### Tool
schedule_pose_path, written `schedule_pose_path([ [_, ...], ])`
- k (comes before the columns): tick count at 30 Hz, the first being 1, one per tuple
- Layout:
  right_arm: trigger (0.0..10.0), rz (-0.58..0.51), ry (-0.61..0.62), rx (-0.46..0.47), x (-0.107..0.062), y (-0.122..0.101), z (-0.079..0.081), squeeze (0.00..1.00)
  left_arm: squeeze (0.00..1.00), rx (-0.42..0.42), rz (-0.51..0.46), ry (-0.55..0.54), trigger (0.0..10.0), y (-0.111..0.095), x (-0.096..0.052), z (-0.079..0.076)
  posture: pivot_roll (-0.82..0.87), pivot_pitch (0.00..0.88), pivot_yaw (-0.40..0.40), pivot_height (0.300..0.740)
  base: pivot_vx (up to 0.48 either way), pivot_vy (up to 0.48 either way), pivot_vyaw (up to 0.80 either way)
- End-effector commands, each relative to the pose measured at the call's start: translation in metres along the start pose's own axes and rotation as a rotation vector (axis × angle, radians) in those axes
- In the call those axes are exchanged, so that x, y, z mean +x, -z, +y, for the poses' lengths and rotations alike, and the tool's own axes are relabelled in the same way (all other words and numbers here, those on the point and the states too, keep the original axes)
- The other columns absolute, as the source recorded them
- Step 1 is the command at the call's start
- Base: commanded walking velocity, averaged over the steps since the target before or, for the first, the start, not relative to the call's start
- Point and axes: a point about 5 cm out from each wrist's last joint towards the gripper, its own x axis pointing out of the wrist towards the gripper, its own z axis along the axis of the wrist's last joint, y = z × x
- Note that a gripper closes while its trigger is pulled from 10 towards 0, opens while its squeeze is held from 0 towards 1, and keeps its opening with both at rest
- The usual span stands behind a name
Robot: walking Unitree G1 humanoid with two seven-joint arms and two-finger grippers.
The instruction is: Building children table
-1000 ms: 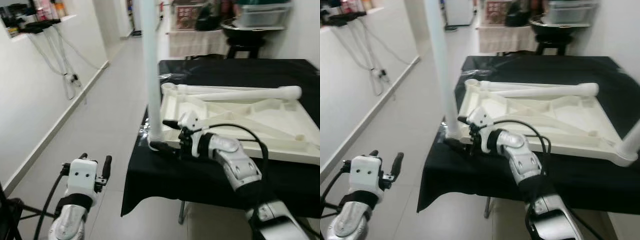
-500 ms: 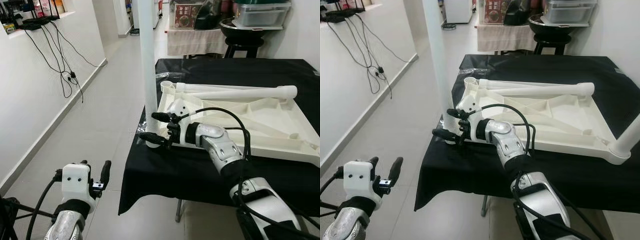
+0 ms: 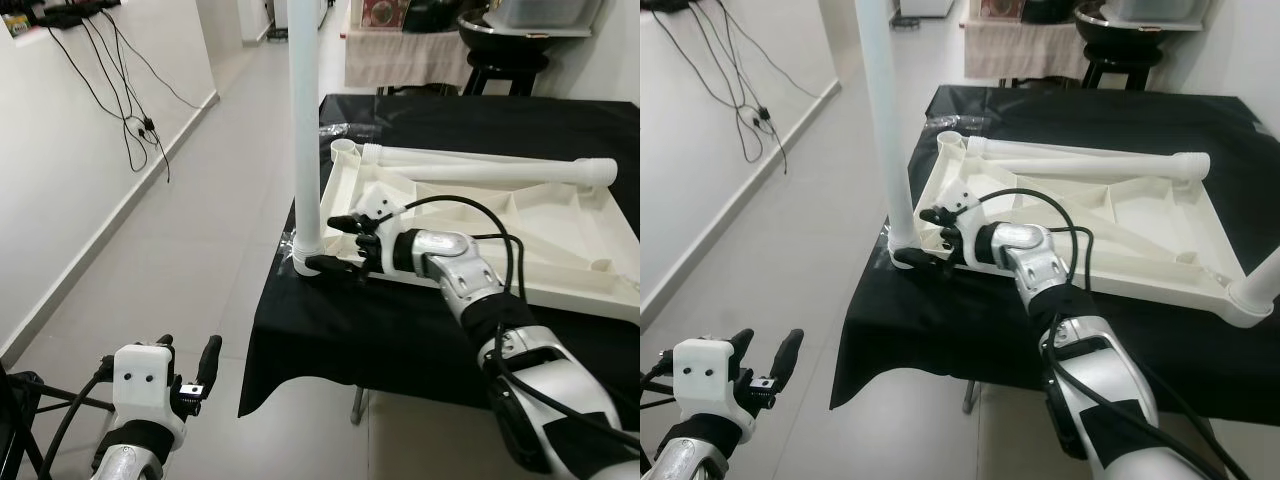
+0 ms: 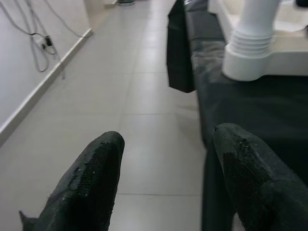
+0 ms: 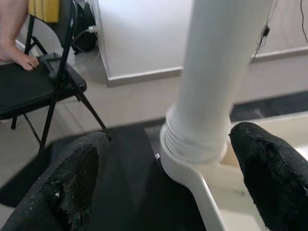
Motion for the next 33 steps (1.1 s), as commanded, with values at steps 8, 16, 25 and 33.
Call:
schedule_pose_path([
  [8,10.0,0.183,-0.024,-0.068,-0.006,0.014,-0.003,0.00,0.00,-0.019,0.023,0.016,10.0,0.000,-0.006,-0.001,0.08,0.188,0.026,0.740,0.000,0.000,0.00],
  [16,6.7,0.475,-0.050,-0.199,0.013,0.036,0.012,0.00,0.00,-0.014,0.026,0.013,10.0,0.001,-0.002,0.001,0.06,0.172,0.019,0.740,0.000,0.000,0.00],
  [25,0.0,0.434,-0.072,-0.215,0.018,0.023,0.011,0.00,0.00,-0.010,0.023,0.003,10.0,0.003,0.004,0.001,0.03,0.148,0.008,0.740,0.000,0.000,0.00],
  [33,0.0,0.460,-0.156,-0.265,-0.006,0.018,-0.001,0.00,0.00,-0.019,0.020,0.003,10.0,0.005,0.009,0.002,0.01,0.128,0.010,0.740,0.000,0.000,0.00],
])
